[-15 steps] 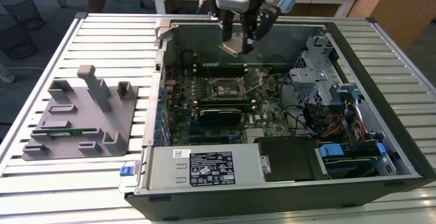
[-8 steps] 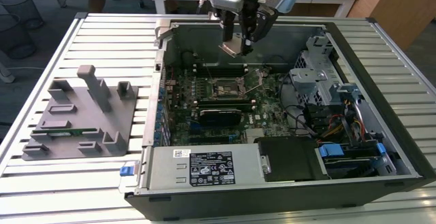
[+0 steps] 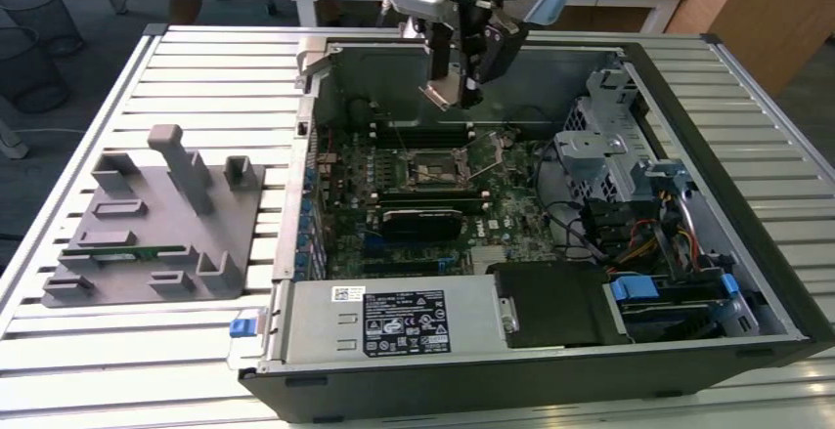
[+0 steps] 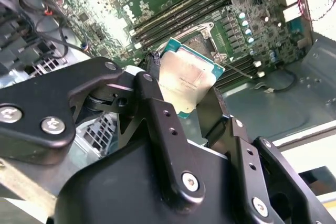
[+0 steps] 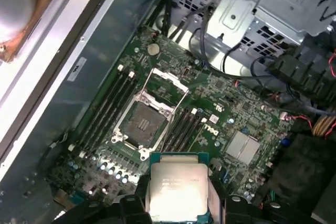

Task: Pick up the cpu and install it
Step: 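Place the cpu into insertion slot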

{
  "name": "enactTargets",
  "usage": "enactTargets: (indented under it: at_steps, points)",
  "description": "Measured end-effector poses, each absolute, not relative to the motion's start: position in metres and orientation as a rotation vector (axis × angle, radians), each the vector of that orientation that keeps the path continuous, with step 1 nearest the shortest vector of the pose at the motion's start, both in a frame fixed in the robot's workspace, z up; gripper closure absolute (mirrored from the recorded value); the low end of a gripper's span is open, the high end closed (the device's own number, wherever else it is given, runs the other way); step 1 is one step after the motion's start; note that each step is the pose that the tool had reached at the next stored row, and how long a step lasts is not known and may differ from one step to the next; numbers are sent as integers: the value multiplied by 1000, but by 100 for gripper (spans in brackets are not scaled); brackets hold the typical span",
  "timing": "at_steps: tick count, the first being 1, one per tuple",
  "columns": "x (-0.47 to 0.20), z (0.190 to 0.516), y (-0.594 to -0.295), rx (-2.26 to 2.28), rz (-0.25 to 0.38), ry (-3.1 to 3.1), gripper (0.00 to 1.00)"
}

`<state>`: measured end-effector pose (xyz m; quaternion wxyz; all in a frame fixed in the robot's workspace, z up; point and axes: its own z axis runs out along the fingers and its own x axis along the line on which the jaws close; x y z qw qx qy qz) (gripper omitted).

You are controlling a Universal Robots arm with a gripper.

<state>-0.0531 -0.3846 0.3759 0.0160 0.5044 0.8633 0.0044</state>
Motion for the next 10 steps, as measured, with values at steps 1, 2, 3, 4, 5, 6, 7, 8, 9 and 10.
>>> enactTargets:
  at_steps: [1,2,3,4,5,6,7,8,9,10]
  points:
    - [-53,376,-385,1589,14,2673,47]
    - [-53,375,-385,1608,13,2661,47]
    - [-53,375,-385,1629,13,2648,47]
    - [-53,375,-385,1649,12,2635,47]
    - [-53,375,-385,1668,12,2624,47]
    - [-53,375,-384,1685,11,2612,47]
    - [-53,374,-384,1703,10,2601,47]
    - [-53,374,-384,1721,10,2588,47]
    - [-53,374,-384,1741,10,2575,47]
    - [-53,374,-384,1758,9,2563,47]
